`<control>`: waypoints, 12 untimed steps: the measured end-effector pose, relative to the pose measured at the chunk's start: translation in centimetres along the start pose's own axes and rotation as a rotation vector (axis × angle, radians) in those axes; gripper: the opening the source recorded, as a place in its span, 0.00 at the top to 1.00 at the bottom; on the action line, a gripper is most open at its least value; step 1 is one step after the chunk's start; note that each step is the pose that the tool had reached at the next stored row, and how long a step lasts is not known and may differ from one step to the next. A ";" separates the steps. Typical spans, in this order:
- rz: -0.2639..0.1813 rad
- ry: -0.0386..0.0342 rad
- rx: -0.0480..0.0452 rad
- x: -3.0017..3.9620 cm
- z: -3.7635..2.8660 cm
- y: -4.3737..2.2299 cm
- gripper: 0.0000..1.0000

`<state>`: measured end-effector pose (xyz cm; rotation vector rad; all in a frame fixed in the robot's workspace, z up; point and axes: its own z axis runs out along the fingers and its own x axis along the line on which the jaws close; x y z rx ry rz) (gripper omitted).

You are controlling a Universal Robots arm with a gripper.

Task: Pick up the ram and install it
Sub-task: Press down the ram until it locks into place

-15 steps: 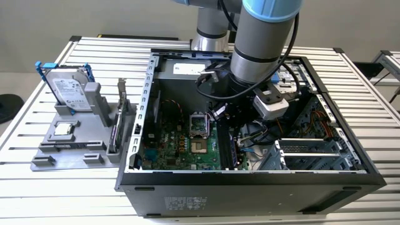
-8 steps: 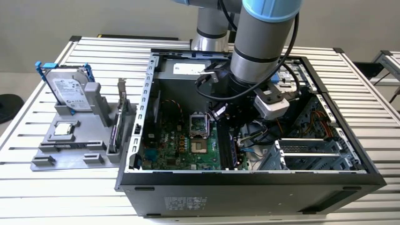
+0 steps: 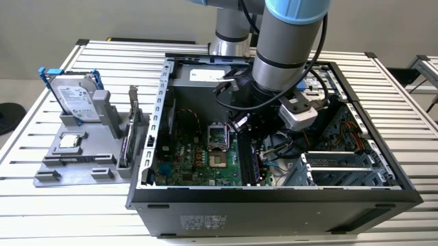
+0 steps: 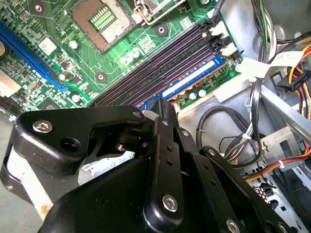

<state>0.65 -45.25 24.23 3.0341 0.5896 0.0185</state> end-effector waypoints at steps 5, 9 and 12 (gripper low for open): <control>-0.014 0.0008 0.0001 0.00 0.00 0.00 1.00; -0.025 0.0013 0.0001 0.00 0.00 0.00 1.00; -0.032 0.0016 0.0000 0.00 0.00 0.00 1.00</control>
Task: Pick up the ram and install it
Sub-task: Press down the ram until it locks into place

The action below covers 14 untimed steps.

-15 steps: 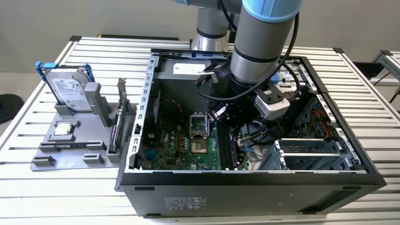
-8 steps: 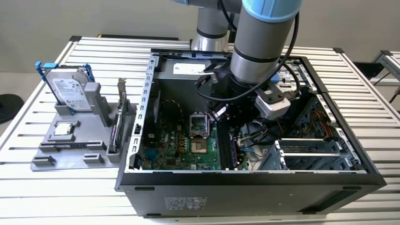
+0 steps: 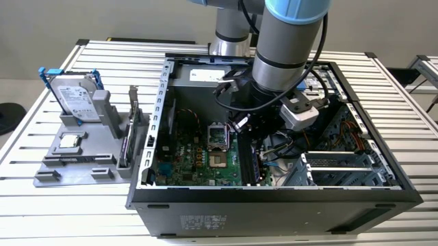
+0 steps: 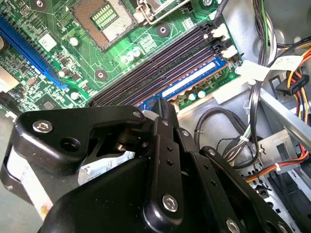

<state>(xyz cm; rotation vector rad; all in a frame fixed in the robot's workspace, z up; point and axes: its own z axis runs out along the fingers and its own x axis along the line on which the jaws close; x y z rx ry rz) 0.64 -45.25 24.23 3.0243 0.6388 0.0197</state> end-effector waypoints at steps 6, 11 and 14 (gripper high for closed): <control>-0.014 0.0007 0.0001 0.00 0.00 0.00 1.00; -0.025 0.0014 0.0001 0.00 0.00 0.00 1.00; -0.032 0.0017 0.0002 0.00 0.01 0.00 1.00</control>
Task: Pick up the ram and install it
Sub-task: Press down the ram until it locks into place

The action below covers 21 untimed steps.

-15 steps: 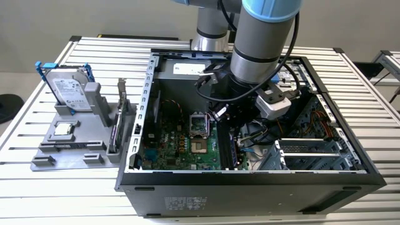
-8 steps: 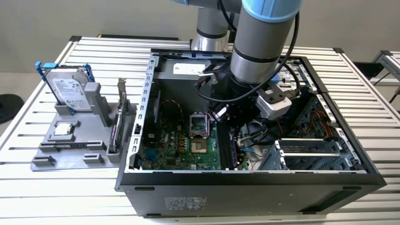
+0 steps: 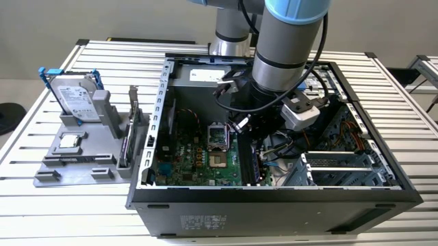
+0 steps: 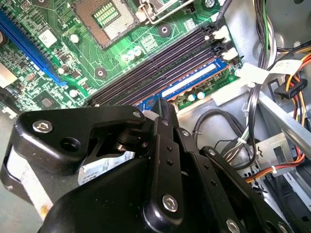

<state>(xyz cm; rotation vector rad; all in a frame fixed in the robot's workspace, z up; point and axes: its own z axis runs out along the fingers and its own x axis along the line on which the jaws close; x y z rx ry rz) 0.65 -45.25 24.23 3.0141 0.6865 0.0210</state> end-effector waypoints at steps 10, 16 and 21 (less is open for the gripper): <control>-0.021 0.0010 0.0000 0.00 0.00 0.00 1.00; -0.035 0.0017 0.0001 0.00 0.00 0.00 1.00; -0.047 0.0024 0.0001 0.00 0.00 0.00 1.00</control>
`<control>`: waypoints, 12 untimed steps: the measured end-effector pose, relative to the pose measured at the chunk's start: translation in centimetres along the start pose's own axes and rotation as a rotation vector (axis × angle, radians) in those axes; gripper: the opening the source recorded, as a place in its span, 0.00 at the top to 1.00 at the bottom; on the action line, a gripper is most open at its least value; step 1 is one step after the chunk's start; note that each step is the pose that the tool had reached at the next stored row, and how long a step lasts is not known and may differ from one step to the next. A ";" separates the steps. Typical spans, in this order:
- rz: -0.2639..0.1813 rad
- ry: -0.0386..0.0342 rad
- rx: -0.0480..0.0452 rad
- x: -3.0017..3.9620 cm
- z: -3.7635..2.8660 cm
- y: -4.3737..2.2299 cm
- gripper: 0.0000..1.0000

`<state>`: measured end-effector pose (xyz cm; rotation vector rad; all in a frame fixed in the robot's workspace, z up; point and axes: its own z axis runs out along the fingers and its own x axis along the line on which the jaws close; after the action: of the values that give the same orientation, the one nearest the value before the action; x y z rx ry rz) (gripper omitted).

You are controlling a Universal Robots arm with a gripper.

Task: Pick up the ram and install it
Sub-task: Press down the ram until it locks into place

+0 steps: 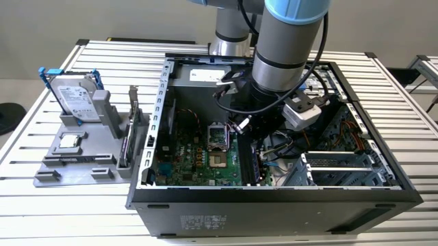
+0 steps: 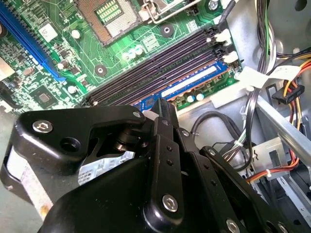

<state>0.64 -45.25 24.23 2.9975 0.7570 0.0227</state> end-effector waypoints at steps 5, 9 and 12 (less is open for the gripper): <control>-0.011 0.0005 0.0000 0.00 0.00 0.00 1.00; -0.019 0.0009 0.0000 0.00 0.00 0.00 1.00; -0.024 0.0011 -0.0001 0.00 0.00 0.00 1.00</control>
<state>0.64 -45.25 24.23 2.9881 0.7935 0.0235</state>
